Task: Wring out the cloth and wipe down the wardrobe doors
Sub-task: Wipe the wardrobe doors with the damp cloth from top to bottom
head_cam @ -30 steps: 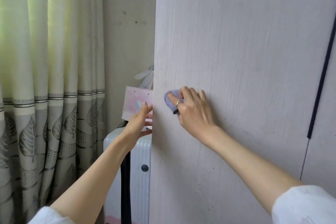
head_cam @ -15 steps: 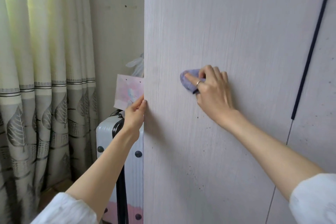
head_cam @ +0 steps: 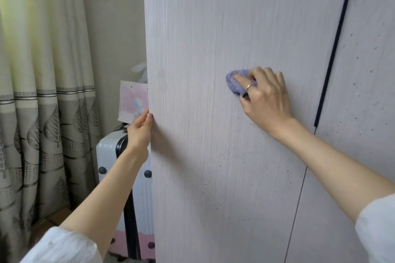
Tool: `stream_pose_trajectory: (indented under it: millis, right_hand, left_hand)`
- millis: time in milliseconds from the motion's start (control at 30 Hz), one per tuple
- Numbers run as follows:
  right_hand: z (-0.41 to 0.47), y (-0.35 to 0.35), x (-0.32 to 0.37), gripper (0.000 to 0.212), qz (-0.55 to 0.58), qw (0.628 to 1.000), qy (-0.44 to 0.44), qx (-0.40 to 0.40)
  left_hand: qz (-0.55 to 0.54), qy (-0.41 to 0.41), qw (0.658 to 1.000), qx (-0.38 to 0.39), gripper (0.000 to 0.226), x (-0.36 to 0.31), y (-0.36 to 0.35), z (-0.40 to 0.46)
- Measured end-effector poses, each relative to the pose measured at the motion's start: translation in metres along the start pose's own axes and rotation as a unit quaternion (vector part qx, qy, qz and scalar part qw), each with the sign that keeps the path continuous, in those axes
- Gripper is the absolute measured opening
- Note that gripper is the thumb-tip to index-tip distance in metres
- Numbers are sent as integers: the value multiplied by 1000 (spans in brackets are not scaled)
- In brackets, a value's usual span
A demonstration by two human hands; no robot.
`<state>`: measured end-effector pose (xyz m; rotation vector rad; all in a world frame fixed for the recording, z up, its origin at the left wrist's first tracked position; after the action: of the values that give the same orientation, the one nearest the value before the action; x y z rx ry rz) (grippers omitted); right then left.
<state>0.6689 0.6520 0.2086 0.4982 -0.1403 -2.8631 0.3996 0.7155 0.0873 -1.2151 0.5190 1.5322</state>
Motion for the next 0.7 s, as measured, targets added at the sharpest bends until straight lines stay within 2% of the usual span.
stream_pose_trajectory:
  millis: [67, 167, 233, 300, 400, 467, 533, 600, 700]
  right_hand:
    - [-28, -5, 13, 34, 23, 998, 55, 10]
    - [-108, -16, 47, 18, 60, 969, 215, 108]
    - [-137, -17, 51, 20, 39, 948, 274, 155]
    - [-116, -14, 32, 26, 41, 959, 239, 144]
    - [-47, 1, -11, 36, 39, 994, 82, 66]
    - [-16, 11, -36, 38, 39, 998, -24, 41]
    - [-17, 13, -42, 38, 50, 996, -66, 38]
    - [-51, 6, -30, 36, 62, 996, -35, 60]
    - [-135, -2, 1, 30, 62, 976, 143, 150]
  left_hand:
    - [2, 5, 1000, -4, 33, -1, 0, -1]
    - [-1, 10, 1000, -10, 34, -2, 0, -2]
    - [-3, 10, 1000, -14, 34, -1, -1, -3]
    - [-5, 7, 1000, -24, 34, 0, -1, -3]
    - [-6, 4, 999, -38, 34, 0, -3, -3]
    - [-5, 4, 999, -45, 34, 1, -3, -4]
    - [-5, 7, 999, -51, 34, 2, -2, -4]
    - [-12, 12, 998, -54, 33, 3, -2, -5]
    - [-14, 17, 998, -51, 33, 4, -1, -6]
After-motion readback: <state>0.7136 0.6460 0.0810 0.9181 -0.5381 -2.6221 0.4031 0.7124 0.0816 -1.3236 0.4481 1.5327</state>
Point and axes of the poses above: each hand's wrist, its own z-axis towards the middle knuckle, its own y-axis out of the back of the hand, x = y × z, the point moved 6 cm from there along z, towards the middle knuckle, and after that the axes turned 5 degrees about -y, right-handed, at the moved point
